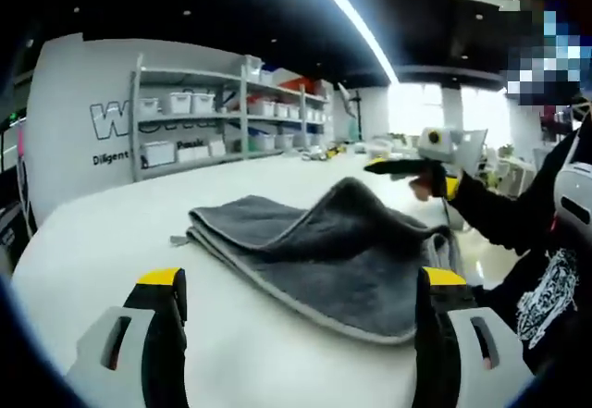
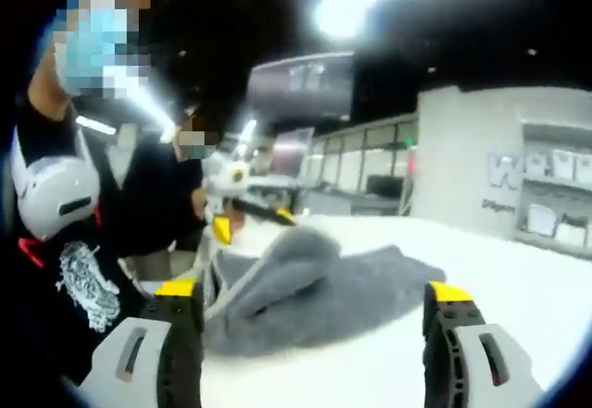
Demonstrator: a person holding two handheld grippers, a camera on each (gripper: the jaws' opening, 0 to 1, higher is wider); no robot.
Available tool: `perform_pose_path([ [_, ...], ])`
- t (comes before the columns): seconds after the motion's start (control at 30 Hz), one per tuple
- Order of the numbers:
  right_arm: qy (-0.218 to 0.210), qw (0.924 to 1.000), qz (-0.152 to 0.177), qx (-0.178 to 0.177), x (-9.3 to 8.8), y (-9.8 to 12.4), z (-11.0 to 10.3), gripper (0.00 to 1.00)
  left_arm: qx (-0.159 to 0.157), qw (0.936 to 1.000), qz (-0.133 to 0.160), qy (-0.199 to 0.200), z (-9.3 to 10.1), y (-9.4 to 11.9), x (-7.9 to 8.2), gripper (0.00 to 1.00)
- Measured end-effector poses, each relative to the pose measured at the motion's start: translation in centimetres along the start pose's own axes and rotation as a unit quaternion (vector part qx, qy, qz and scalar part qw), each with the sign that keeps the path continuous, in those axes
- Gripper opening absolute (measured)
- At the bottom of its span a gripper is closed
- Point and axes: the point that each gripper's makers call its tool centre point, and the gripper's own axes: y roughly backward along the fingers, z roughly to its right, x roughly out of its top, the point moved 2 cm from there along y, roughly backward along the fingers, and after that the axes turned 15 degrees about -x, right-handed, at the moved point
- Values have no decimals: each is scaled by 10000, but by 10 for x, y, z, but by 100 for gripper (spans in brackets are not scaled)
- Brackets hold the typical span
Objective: Open the folded towel by lifting each exposed corner and separating the folded layers until the towel lies flat within the target outline without major curled edges
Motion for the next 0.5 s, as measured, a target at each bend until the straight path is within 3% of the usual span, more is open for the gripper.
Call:
perform_pose_path([
  [0.17, -35, 10000, -11, -82, -3, -1, 3, 100, -74, 9997, 151, 192, 3, 1, 4, 100],
  [0.3, -243, 9996, 34, -125, -5, -2, 5, 100, 8, 9992, 378, 151, 4, 1, 16, 100],
  [0.5, -257, 9993, 1, -268, -12, -2, 10, 100, -27, 9987, 470, 218, 11, -4, 29, 100],
])
